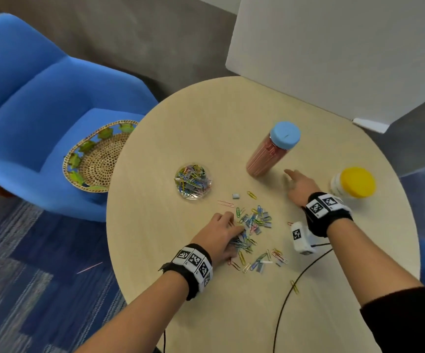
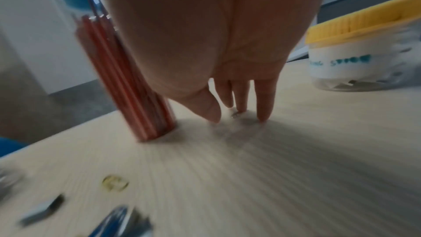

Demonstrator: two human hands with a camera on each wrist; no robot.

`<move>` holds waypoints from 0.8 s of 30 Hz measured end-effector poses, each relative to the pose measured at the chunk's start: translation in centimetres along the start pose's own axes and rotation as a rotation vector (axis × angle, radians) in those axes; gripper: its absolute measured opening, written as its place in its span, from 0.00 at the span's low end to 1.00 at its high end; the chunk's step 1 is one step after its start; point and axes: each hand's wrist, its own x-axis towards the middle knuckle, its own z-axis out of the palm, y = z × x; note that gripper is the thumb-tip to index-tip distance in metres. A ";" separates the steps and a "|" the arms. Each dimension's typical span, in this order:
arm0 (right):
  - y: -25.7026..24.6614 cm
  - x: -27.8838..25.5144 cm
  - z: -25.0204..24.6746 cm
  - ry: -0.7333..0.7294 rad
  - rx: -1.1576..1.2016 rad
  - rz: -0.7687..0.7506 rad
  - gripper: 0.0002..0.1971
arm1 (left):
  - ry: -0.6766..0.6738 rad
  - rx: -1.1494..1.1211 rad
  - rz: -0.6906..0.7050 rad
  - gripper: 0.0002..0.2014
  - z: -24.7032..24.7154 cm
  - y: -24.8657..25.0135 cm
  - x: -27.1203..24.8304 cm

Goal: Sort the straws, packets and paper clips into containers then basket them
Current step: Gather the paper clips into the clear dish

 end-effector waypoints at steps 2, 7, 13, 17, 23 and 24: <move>-0.8 -0.3 1.1 -0.015 -0.052 -0.061 0.30 | 0.030 -0.017 0.019 0.25 0.3 0.4 0.2; -2.6 -4.5 3.9 0.001 -0.004 -0.167 0.34 | 0.043 0.028 -0.021 0.14 0.7 1.0 1.2; -2.9 -10.8 6.5 -0.125 -0.127 -0.412 0.35 | 0.032 0.110 -0.065 0.24 -0.1 1.8 1.7; -1.9 -11.9 7.9 -0.099 -0.213 -0.384 0.46 | 0.045 0.115 -0.068 0.26 0.0 3.2 1.0; -0.7 -12.4 9.2 0.127 -0.024 -0.266 0.19 | 0.042 0.116 -0.131 0.16 0.9 4.4 1.6; -0.7 -12.6 9.5 0.141 -0.013 -0.262 0.16 | 0.051 0.113 -0.137 0.14 1.0 4.6 1.8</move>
